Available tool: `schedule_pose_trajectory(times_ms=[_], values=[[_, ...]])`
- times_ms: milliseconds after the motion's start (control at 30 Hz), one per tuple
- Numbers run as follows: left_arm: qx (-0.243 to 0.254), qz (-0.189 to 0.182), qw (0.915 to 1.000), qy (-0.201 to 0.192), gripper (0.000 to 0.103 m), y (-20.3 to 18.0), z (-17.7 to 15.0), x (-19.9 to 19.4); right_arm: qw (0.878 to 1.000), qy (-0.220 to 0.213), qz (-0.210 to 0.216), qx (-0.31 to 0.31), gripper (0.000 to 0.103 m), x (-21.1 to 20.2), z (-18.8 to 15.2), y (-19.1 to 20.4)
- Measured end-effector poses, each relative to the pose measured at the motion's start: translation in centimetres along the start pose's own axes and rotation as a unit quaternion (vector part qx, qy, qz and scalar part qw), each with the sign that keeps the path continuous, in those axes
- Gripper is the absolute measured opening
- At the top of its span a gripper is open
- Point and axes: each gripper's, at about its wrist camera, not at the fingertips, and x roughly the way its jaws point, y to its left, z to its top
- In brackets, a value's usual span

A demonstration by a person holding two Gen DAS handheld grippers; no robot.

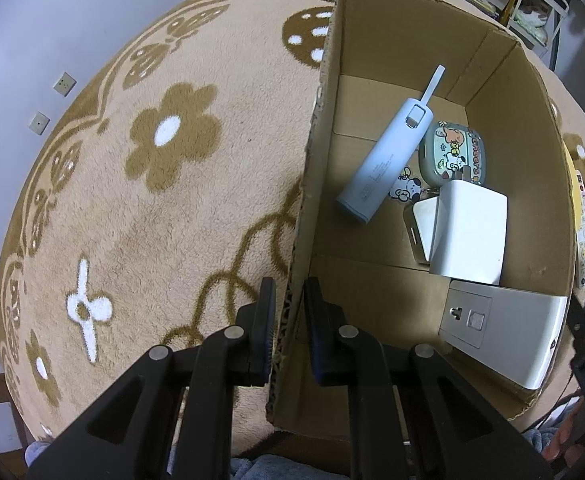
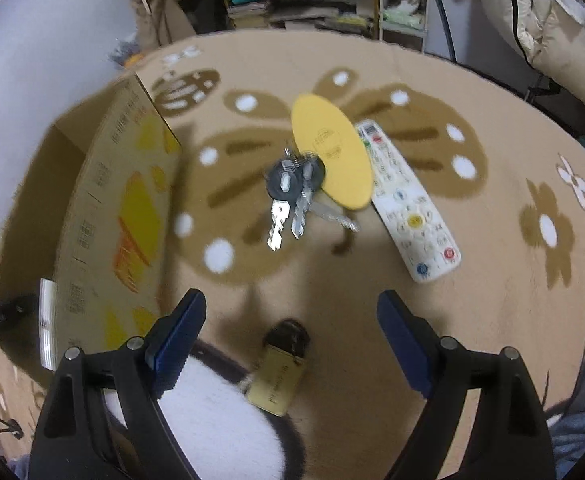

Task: Organize rigid objects
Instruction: 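Move the right gripper to the brass padlock and grasp it, then carry the padlock into the box and release it with the right gripper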

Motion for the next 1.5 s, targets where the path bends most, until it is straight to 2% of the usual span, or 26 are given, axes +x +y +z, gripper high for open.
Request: schedule_pose_trajectory(times_ms=[67,200,233,400,433,467,600,1000,1133,1400,1500], values=[[0.000,0.001,1.0000,0.000,0.014,0.0,0.0,0.1,1.000,0.010,0.002,0.011,0.089,0.6,-0.2,-0.3],[0.001,0.003,1.0000,0.002,0.014,0.0,0.0,0.1,0.998,0.060,0.001,0.022,0.062,2.7,-0.7,-0.5],[0.001,0.003,1.0000,0.002,0.015,-0.1,0.0,0.1,0.997,0.076,-0.001,0.017,0.059,3.1,-0.9,-0.2],[-0.002,-0.001,1.0000,0.002,0.015,0.2,-0.1,0.1,0.997,0.074,-0.021,0.013,0.056,3.6,-1.2,0.5],[-0.002,-0.001,1.0000,0.002,0.014,0.2,-0.1,0.1,0.997,0.074,-0.029,0.005,0.051,3.7,-1.4,0.8],[-0.002,0.000,1.0000,0.002,0.014,0.1,-0.1,0.1,0.996,0.073,-0.042,-0.010,0.033,3.8,-1.6,1.3],[-0.001,0.000,1.0000,0.002,0.015,0.2,-0.1,0.2,0.996,0.059,-0.060,-0.039,0.034,3.7,-2.0,2.4],[-0.007,-0.006,1.0000,0.004,0.014,0.2,-0.3,0.1,1.000,0.021,-0.015,-0.009,0.033,1.7,-0.9,2.2],[-0.003,-0.003,1.0000,0.004,0.013,0.1,-0.3,0.1,1.000,-0.011,0.012,-0.003,0.033,0.4,1.1,2.9],[0.000,0.000,1.0000,0.002,0.013,0.0,-0.3,0.1,0.996,-0.060,0.071,0.019,0.033,-1.8,2.9,3.0],[-0.003,-0.003,1.0000,0.004,0.013,0.0,-0.3,0.1,0.993,-0.084,0.080,0.010,0.033,-3.1,3.3,3.7]])
